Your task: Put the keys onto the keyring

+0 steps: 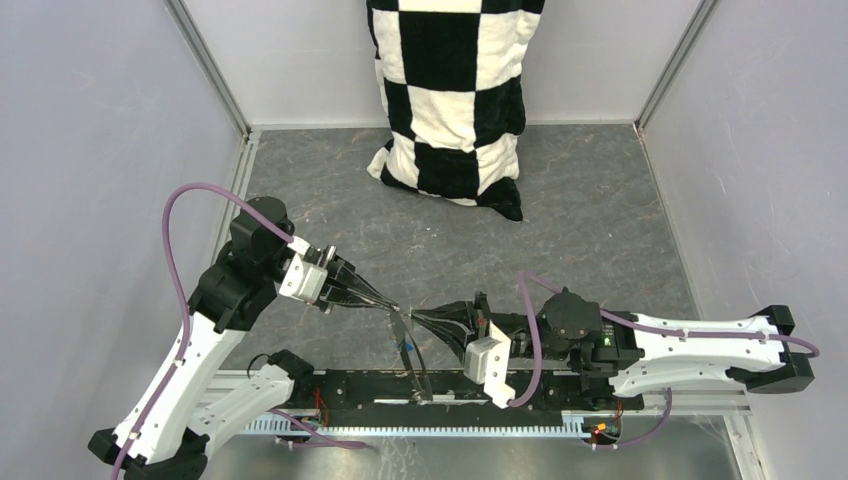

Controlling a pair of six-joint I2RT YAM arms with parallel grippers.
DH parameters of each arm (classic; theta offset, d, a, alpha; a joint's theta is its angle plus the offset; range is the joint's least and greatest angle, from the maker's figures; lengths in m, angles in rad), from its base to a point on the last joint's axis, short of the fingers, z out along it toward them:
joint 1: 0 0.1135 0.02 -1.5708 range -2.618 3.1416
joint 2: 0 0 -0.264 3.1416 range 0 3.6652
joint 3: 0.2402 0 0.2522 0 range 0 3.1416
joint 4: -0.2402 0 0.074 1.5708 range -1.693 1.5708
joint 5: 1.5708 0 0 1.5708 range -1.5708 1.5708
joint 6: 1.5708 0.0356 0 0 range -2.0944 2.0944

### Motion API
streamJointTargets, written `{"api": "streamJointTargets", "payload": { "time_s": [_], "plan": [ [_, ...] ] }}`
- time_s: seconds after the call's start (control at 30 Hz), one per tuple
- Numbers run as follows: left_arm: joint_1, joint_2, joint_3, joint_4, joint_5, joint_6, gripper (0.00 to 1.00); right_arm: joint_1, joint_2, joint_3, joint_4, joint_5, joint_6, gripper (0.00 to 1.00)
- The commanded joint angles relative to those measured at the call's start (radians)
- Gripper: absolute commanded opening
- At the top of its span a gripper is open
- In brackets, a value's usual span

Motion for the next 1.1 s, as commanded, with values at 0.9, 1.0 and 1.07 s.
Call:
{"api": "streamJointTargets", "payload": {
  "time_s": [0.9, 1.0, 1.07],
  "plan": [
    [-0.003, -0.013, 0.036, 0.031, 0.048, -0.04, 0.02, 0.022, 0.007, -0.002, 0.101, 0.018, -0.017, 0.0],
    [-0.003, -0.016, 0.036, 0.031, 0.047, -0.04, 0.02, 0.022, 0.012, -0.002, 0.1, 0.013, -0.017, 0.0],
    [-0.003, -0.015, 0.035, 0.031, 0.047, -0.04, 0.02, 0.022, 0.012, -0.002, 0.106, 0.015, -0.017, 0.0]
  ]
}}
